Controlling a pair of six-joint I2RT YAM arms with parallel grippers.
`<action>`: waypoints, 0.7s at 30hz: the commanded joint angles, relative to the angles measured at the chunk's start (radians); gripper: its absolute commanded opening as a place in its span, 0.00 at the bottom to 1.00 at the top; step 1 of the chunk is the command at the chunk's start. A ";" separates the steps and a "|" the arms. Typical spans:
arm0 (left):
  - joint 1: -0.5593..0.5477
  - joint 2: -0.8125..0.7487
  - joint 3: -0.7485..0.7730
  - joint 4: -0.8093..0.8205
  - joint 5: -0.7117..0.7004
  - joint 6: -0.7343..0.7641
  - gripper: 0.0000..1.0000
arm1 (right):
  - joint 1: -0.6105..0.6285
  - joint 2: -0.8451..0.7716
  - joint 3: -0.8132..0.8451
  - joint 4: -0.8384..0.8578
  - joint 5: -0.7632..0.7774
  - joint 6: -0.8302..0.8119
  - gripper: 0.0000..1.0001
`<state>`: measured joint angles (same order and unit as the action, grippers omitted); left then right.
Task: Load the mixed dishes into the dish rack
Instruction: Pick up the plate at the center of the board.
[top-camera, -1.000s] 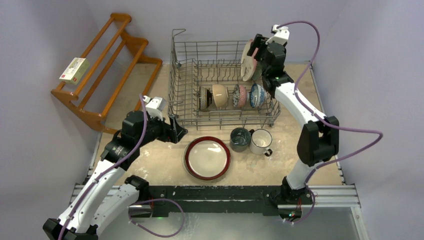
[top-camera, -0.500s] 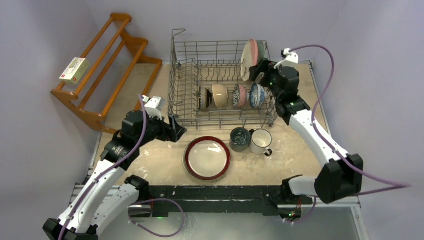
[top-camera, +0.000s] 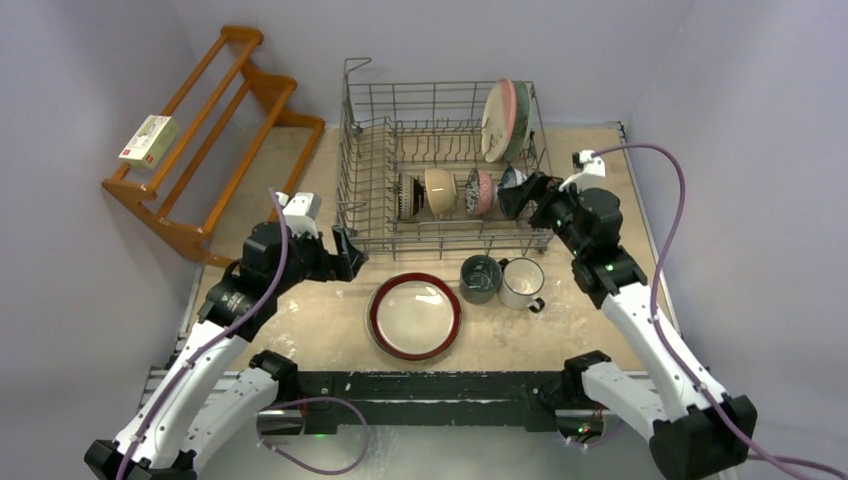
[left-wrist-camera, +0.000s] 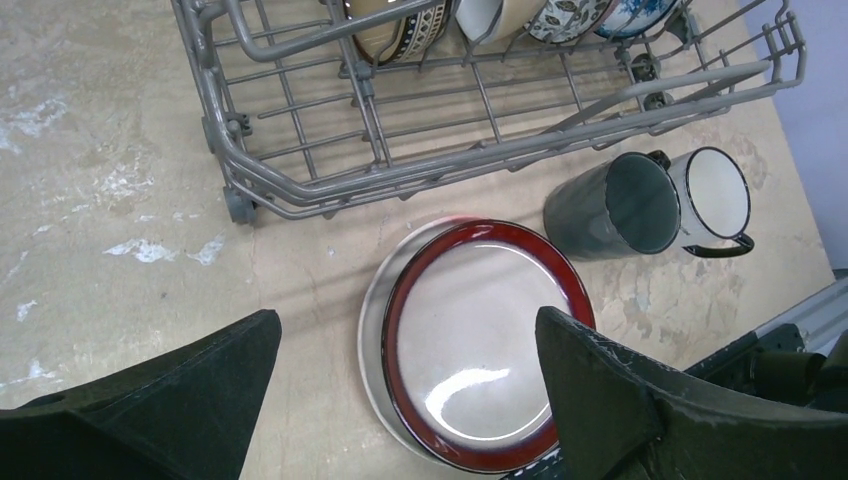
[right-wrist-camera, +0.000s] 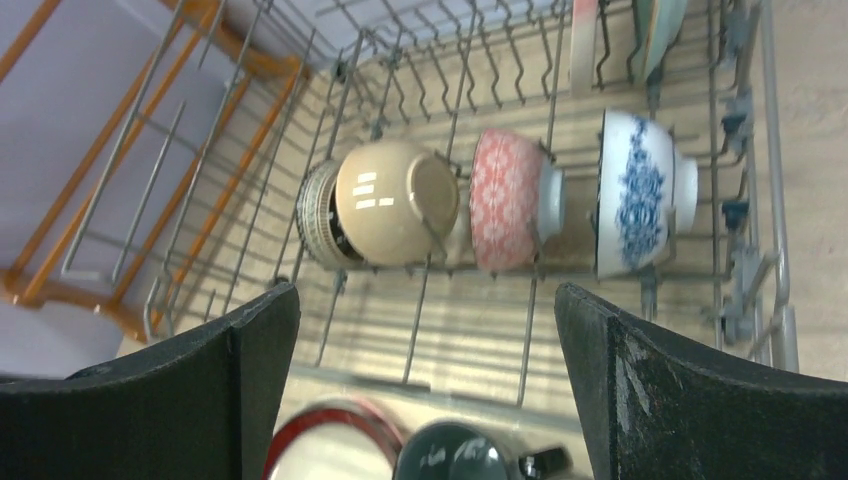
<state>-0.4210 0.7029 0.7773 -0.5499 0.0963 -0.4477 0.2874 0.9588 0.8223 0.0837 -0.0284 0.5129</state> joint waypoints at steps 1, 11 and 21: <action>0.005 -0.011 0.043 -0.021 0.031 -0.029 0.94 | 0.004 -0.120 -0.031 -0.109 -0.112 0.002 0.98; 0.004 0.020 0.041 -0.085 0.030 -0.064 0.87 | 0.023 -0.236 -0.065 -0.326 -0.276 0.057 0.93; -0.044 0.076 0.020 -0.123 0.005 -0.129 0.78 | 0.176 -0.255 -0.156 -0.369 -0.202 0.153 0.83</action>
<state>-0.4274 0.7601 0.7841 -0.6739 0.1223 -0.5266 0.3714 0.6998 0.6907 -0.2684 -0.2687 0.5945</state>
